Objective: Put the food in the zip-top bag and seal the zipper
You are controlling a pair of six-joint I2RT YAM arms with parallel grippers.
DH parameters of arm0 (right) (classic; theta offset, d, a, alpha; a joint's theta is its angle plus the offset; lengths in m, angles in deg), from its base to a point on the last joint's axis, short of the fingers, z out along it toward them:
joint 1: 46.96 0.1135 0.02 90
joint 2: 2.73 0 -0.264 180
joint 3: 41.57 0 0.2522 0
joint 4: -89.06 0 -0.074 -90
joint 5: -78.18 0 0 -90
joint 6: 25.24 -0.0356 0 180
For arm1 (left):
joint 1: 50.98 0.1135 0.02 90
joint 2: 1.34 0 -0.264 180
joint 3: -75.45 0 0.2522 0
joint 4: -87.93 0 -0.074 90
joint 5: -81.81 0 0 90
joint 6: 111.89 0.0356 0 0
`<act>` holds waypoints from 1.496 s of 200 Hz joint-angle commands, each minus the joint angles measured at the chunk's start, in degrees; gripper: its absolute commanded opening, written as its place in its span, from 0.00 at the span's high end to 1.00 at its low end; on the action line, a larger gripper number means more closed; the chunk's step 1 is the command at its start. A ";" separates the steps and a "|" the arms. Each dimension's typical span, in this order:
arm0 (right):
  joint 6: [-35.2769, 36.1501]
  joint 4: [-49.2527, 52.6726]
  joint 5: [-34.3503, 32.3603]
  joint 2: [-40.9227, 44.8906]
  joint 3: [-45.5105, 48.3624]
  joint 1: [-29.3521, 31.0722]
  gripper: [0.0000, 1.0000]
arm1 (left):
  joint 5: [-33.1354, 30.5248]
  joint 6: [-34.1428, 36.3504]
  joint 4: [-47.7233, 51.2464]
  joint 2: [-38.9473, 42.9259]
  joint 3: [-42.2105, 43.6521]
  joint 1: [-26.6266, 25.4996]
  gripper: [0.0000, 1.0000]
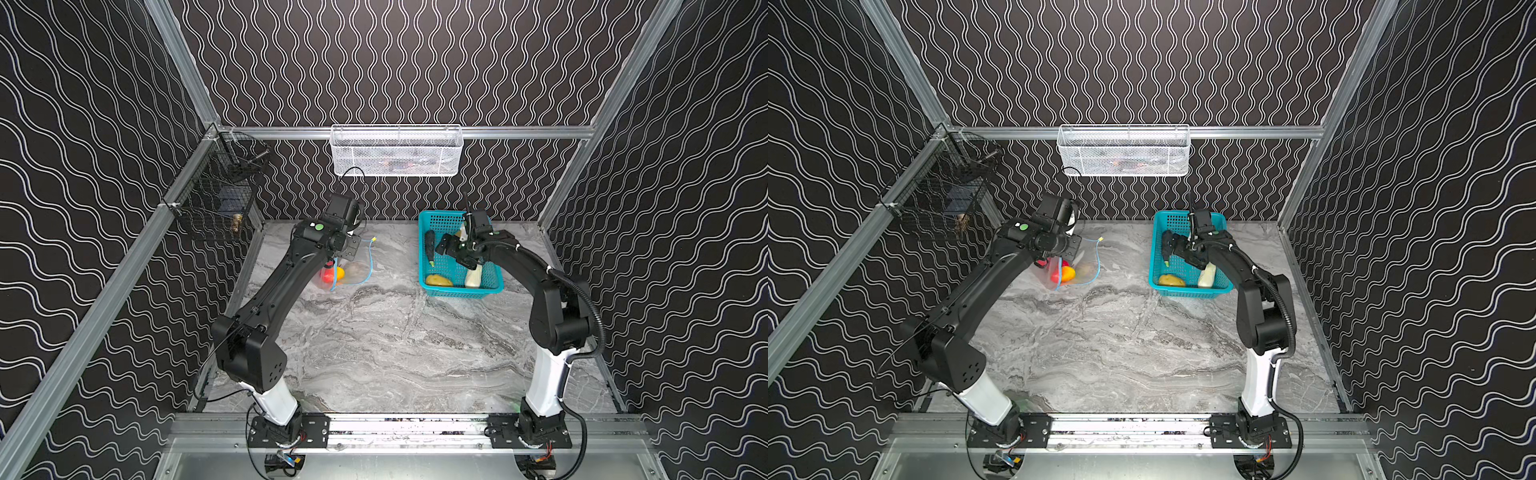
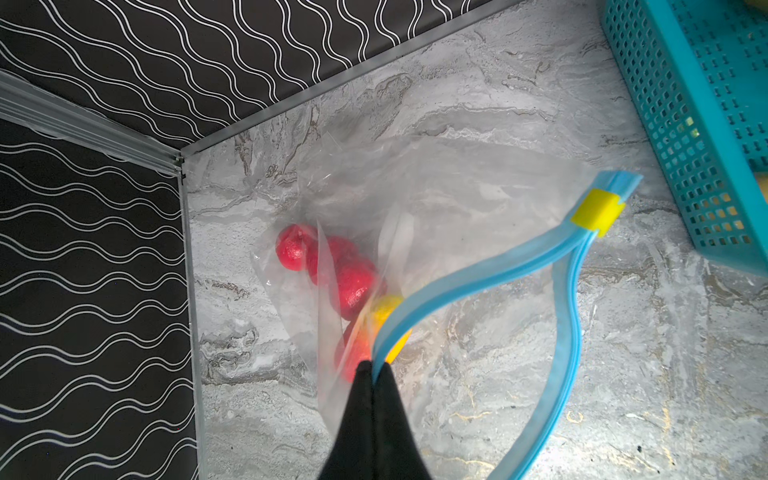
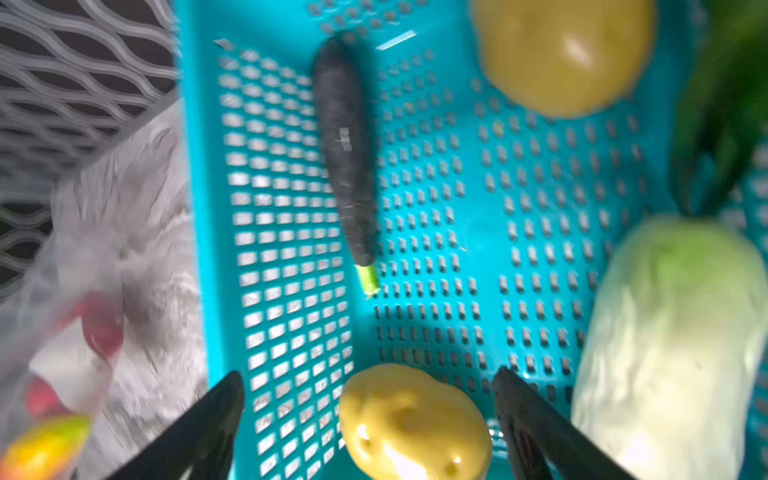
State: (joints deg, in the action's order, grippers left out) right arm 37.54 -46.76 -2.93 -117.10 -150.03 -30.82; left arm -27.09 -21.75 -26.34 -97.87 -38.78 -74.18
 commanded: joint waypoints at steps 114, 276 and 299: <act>22.67 21.24 -7.93 -2.20 -2.34 2.12 0.01 | 1.96 -0.95 -0.23 -0.74 -0.54 0.14 1.00; 22.32 21.46 -12.91 -13.53 -10.54 4.46 0.03 | 1.50 -0.46 -0.50 0.29 0.01 0.18 1.00; 21.97 21.59 -12.73 -14.22 -11.77 4.34 0.07 | 1.58 -0.50 -0.64 0.47 0.09 0.26 1.00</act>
State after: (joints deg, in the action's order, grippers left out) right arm 60.67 -25.76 -15.76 -130.74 -160.43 -26.43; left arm -25.60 -21.92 -26.34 -97.91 -38.78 -74.07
